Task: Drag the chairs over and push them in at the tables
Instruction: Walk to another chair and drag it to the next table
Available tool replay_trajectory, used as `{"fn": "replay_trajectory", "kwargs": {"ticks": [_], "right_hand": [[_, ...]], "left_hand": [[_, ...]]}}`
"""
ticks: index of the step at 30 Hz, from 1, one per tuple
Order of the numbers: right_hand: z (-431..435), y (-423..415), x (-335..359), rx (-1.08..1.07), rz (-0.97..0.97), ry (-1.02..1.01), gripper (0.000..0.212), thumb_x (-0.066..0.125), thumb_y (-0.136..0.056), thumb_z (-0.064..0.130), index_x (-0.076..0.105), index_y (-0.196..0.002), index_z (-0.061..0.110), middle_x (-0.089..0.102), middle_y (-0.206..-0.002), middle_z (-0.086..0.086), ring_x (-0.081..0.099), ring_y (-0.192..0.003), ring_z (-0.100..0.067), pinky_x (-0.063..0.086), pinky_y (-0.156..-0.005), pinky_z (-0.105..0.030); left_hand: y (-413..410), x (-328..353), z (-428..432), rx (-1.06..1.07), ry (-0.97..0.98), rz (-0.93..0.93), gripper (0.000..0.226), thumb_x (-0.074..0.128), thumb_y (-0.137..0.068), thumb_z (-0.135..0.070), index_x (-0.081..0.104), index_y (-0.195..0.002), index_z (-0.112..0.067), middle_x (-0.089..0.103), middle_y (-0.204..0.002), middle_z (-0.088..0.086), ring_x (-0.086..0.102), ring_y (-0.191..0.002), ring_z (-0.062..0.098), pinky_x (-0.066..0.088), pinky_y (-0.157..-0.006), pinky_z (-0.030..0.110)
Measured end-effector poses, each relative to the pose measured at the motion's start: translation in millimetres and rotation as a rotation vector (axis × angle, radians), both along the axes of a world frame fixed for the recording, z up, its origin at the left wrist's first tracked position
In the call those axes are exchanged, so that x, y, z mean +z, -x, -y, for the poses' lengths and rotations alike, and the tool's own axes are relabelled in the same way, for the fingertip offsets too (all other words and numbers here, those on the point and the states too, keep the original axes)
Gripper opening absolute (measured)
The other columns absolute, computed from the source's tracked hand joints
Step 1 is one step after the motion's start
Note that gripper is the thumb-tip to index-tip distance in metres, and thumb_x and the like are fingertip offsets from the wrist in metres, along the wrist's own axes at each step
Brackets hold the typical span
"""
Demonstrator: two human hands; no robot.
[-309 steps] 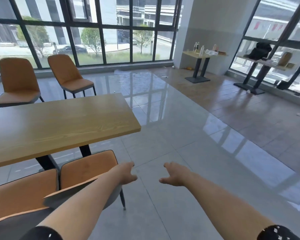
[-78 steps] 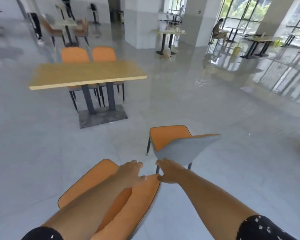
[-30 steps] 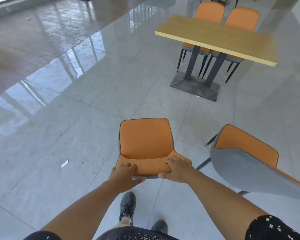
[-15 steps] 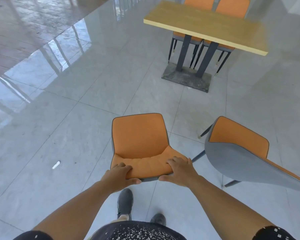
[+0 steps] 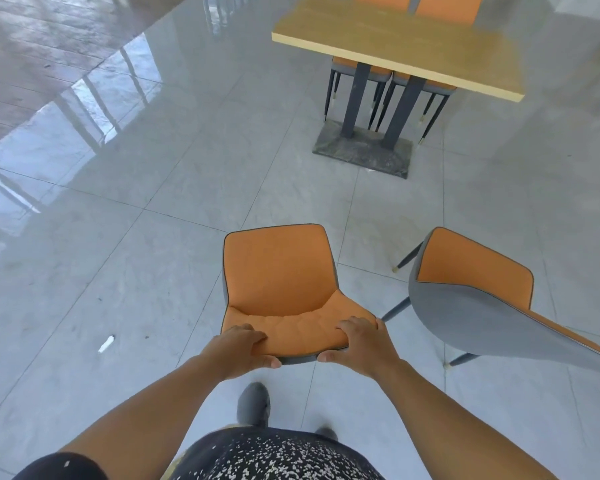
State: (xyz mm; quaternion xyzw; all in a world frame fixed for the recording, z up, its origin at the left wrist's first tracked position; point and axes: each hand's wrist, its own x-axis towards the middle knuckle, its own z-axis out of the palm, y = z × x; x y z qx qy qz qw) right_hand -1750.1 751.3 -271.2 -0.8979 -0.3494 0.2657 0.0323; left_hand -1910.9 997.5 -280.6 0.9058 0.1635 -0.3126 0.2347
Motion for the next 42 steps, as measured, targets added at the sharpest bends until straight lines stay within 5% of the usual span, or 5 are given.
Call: {"fn": "replay_trajectory", "kwargs": {"ticks": [12, 18, 23, 29, 42], "right_hand": [[-52.3, 16.0, -4.3, -0.208, 0.039, -0.034, 0.093, 0.040, -0.066, 0.097, 0.060, -0.121, 0.025, 0.064, -0.125, 0.010, 0.054, -0.119, -0.016, 0.026, -0.111, -0.053], [-79.9, 6.4, 2.1, -0.317, 0.021, -0.048, 0.081, 0.039, -0.073, 0.092, 0.058, -0.116, 0.027, 0.061, -0.119, 0.012, 0.053, -0.118, -0.015, 0.028, -0.107, -0.047], [-84.4, -1.4, -2.0, -0.349, 0.083, 0.011, 0.087, 0.029, -0.079, 0.090, 0.047, -0.137, 0.027, 0.047, -0.142, 0.005, 0.036, -0.136, -0.021, 0.019, -0.115, -0.056], [-85.0, -9.5, -9.6, -0.388, 0.001, -0.024, 0.091, 0.033, -0.079, 0.088, 0.036, -0.147, 0.028, 0.038, -0.148, 0.003, 0.024, -0.141, -0.025, 0.014, -0.117, -0.059], [-111.1, -94.1, -12.6, -0.334, -0.030, -0.043, 0.093, 0.032, -0.073, 0.093, 0.042, -0.141, 0.030, 0.040, -0.148, 0.005, 0.028, -0.140, -0.027, 0.015, -0.116, -0.061]], "left_hand": [[-39.5, 1.8, -79.4, -0.148, -0.057, 0.084, 0.076, 0.048, -0.077, -0.087, 0.055, -0.134, -0.037, 0.058, -0.126, -0.010, 0.054, -0.118, 0.019, 0.048, -0.092, 0.040], [-62.3, 3.3, -101.6, -0.084, -0.101, 0.211, 0.068, 0.051, -0.088, -0.074, 0.050, -0.143, -0.033, 0.053, -0.142, -0.010, 0.046, -0.132, 0.019, 0.047, -0.100, 0.044], [-72.5, 1.0, -91.1, -0.235, -0.211, 0.344, 0.057, 0.035, -0.101, -0.059, 0.041, -0.146, -0.024, 0.048, -0.144, -0.003, 0.040, -0.136, 0.023, 0.037, -0.107, 0.054], [-76.1, -9.1, -90.2, -0.273, -0.192, 0.338, 0.091, 0.012, -0.081, -0.088, 0.029, -0.151, -0.031, 0.038, -0.149, -0.007, 0.032, -0.141, 0.020, 0.021, -0.111, 0.066], [-156.5, -15.7, -114.5, -0.100, -0.168, 0.342, 0.096, 0.006, -0.072, -0.094, 0.048, -0.135, -0.034, 0.051, -0.133, -0.011, 0.044, -0.129, 0.020, 0.028, -0.107, 0.066]]}}
